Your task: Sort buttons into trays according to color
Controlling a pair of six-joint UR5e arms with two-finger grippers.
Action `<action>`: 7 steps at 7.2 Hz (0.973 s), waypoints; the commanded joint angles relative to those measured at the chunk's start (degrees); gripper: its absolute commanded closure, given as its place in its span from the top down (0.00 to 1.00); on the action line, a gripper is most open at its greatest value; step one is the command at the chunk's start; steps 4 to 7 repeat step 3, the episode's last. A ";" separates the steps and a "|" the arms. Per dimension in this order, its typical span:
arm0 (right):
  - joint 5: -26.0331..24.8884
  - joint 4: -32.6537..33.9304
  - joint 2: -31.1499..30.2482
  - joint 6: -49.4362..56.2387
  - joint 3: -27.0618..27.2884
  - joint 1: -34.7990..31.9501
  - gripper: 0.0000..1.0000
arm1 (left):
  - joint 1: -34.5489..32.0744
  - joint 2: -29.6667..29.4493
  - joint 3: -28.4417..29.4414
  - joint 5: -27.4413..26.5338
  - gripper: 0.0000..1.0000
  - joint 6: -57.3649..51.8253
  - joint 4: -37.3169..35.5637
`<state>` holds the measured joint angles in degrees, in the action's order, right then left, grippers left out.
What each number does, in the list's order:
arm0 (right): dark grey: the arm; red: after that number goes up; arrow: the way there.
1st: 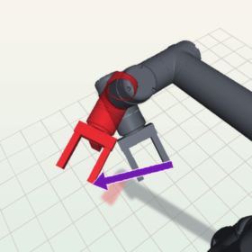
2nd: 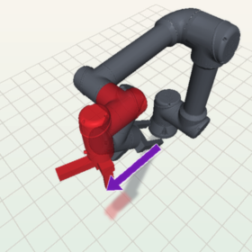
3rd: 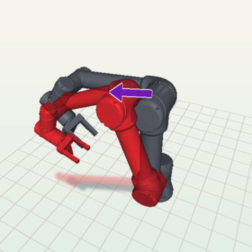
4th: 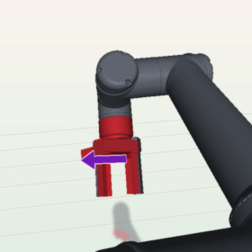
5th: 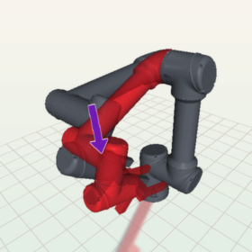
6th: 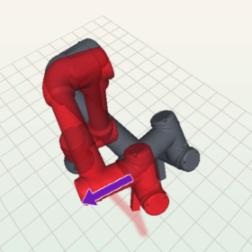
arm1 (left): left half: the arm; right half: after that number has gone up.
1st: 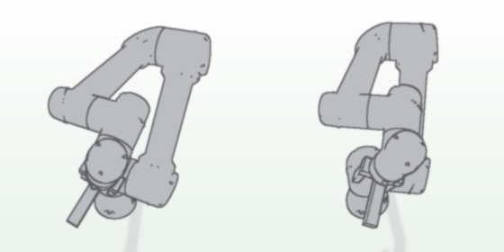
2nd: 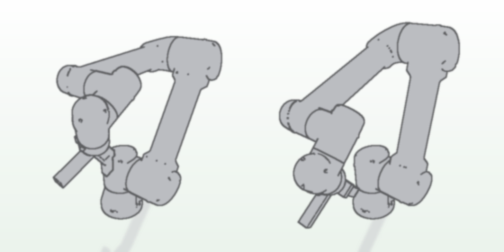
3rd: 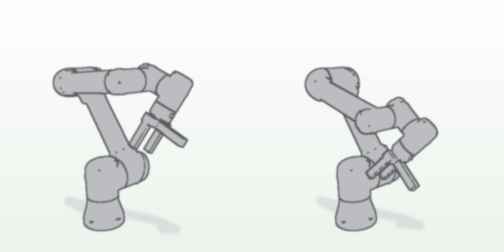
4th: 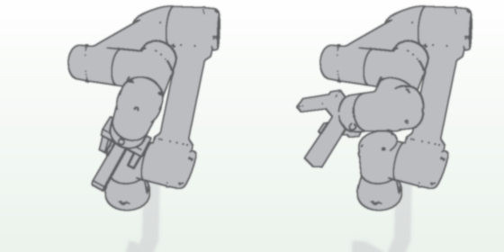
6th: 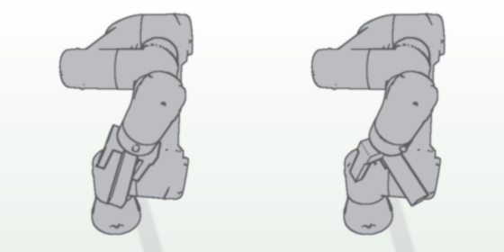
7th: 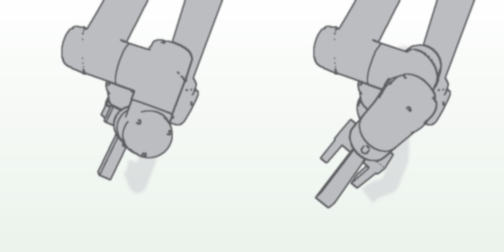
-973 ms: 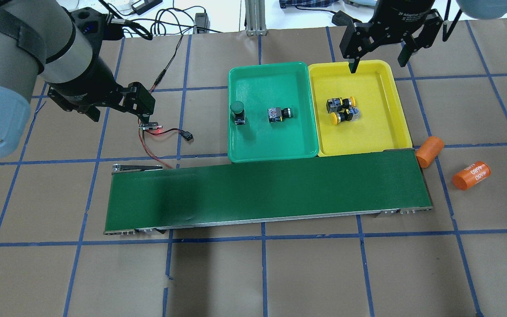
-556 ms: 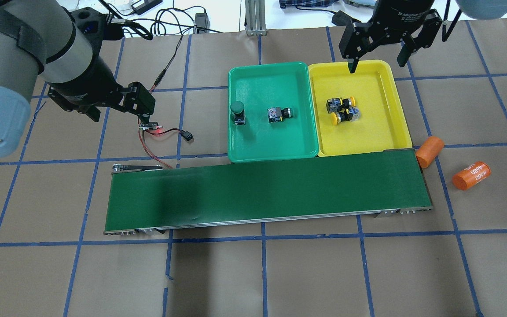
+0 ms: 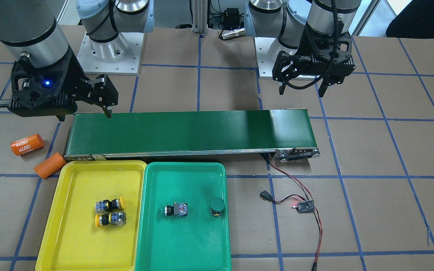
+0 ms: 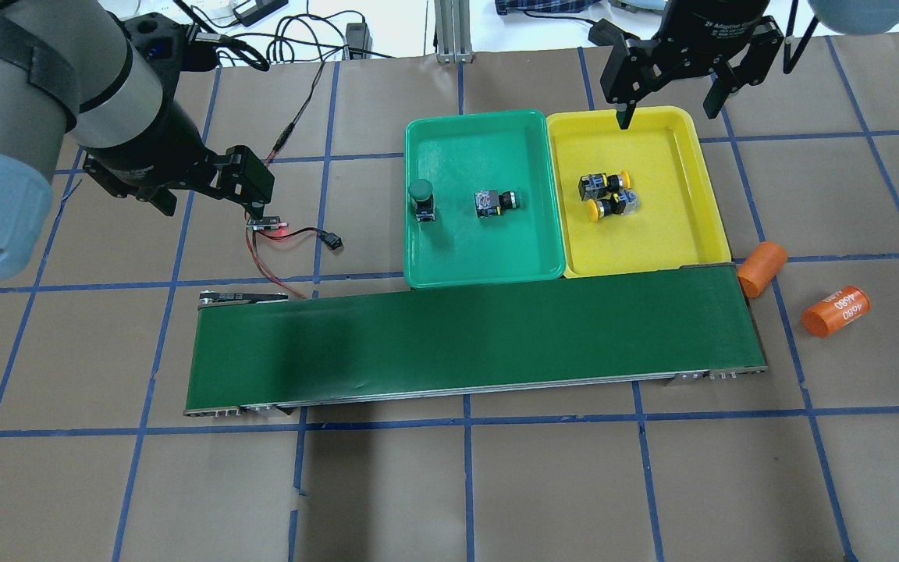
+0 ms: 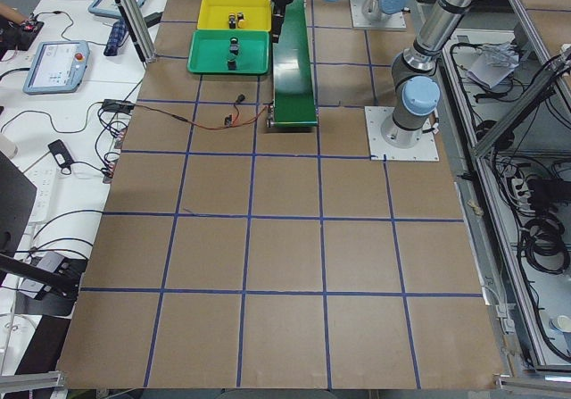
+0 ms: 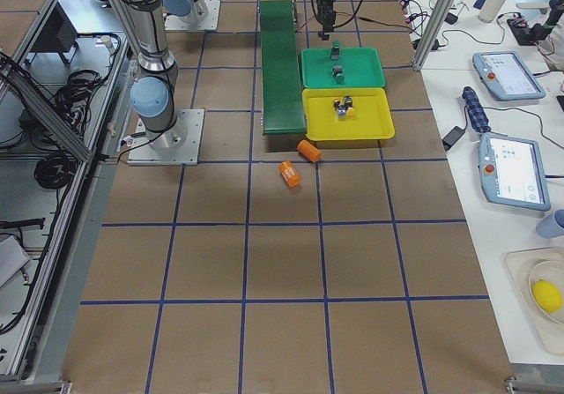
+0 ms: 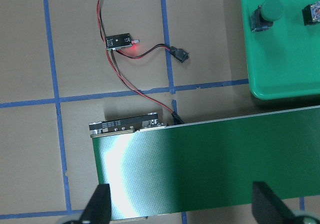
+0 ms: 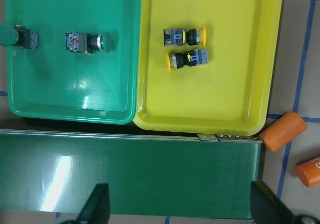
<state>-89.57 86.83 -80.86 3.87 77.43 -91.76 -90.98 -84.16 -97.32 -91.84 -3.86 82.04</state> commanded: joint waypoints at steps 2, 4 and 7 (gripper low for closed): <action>-0.07 0.00 0.00 0.00 0.00 -0.09 1.00 | 0.02 -0.04 0.03 0.08 1.00 -0.01 -0.04; -0.08 0.00 0.00 0.09 0.00 0.00 1.00 | 0.02 0.05 -0.24 0.00 1.00 -0.01 -0.04; -0.08 0.00 0.00 0.09 0.00 0.00 1.00 | 0.02 0.05 -0.24 0.00 1.00 -0.01 -0.04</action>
